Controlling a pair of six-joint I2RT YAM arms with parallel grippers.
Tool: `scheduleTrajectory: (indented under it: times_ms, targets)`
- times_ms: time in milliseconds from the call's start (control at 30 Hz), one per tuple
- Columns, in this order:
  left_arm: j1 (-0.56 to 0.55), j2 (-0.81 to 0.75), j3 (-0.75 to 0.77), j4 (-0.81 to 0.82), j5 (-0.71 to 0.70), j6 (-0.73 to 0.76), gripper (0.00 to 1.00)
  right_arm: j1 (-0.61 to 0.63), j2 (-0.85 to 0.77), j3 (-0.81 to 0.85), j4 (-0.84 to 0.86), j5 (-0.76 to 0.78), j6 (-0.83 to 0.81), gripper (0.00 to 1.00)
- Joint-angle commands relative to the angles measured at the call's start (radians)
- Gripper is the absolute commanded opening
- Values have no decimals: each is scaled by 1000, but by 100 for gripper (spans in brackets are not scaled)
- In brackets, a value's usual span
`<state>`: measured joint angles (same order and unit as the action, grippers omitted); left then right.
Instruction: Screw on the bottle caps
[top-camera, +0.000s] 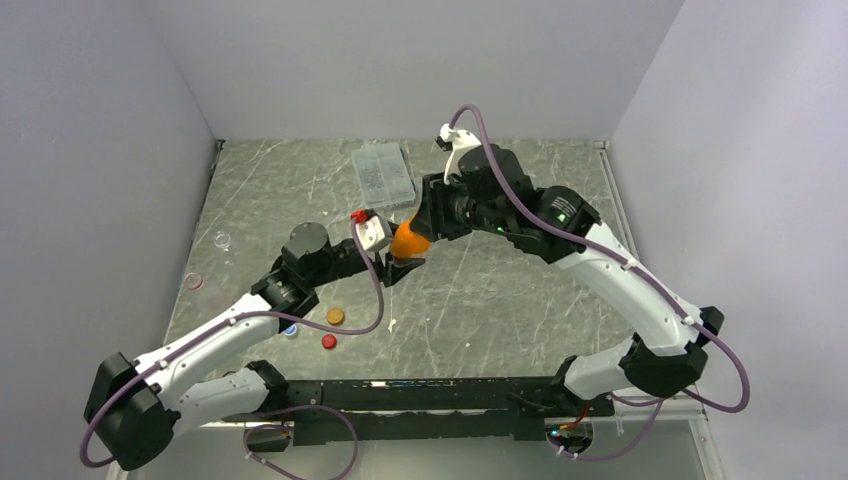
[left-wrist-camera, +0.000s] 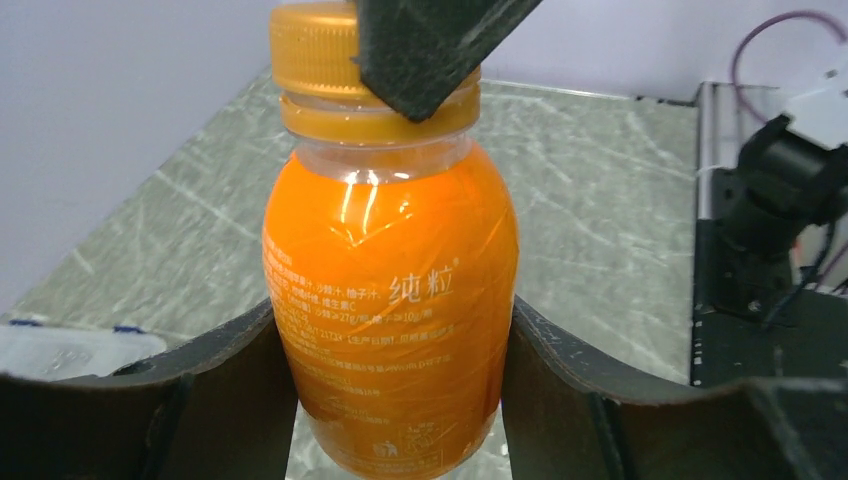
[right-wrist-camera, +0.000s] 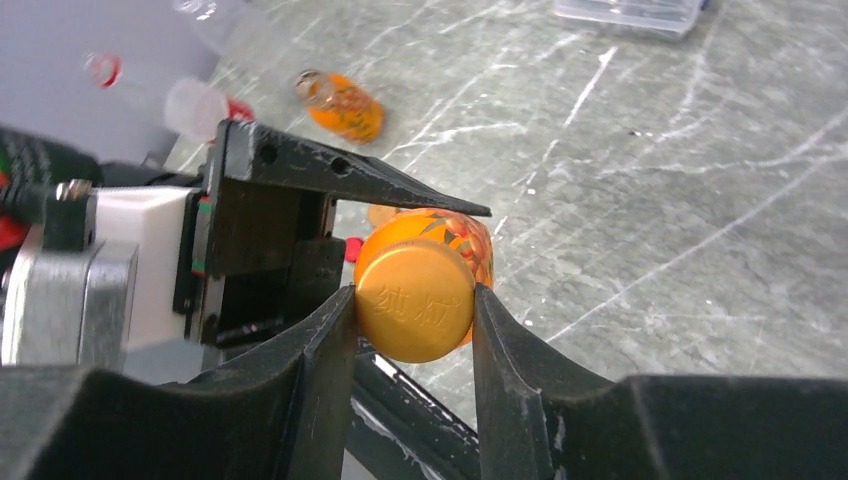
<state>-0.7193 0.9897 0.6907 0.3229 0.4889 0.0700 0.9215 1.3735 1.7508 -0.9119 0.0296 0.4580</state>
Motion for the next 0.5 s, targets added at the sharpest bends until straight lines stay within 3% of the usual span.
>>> scheduleTrajectory:
  times_ms: [0,100,167,233,367,433,467]
  targets:
    - [-25,31,103,180,-125,132,0,17,84,27,-63,86,182,17]
    - [-47,59,102,191,-172,158,0,17,110,44,-75,119,192,20]
    - [-58,68,92,199,-184,164,0,17,111,49,-70,130,192,27]
    - [-60,72,76,199,-176,149,0,17,93,54,-62,139,178,44]
    - [-59,53,18,173,-120,64,0,17,9,57,-17,137,85,87]
    - [-60,36,-23,177,-72,16,0,17,-42,38,18,95,4,98]
    - [-59,29,-44,174,-35,-7,0,17,-72,20,37,70,-38,99]
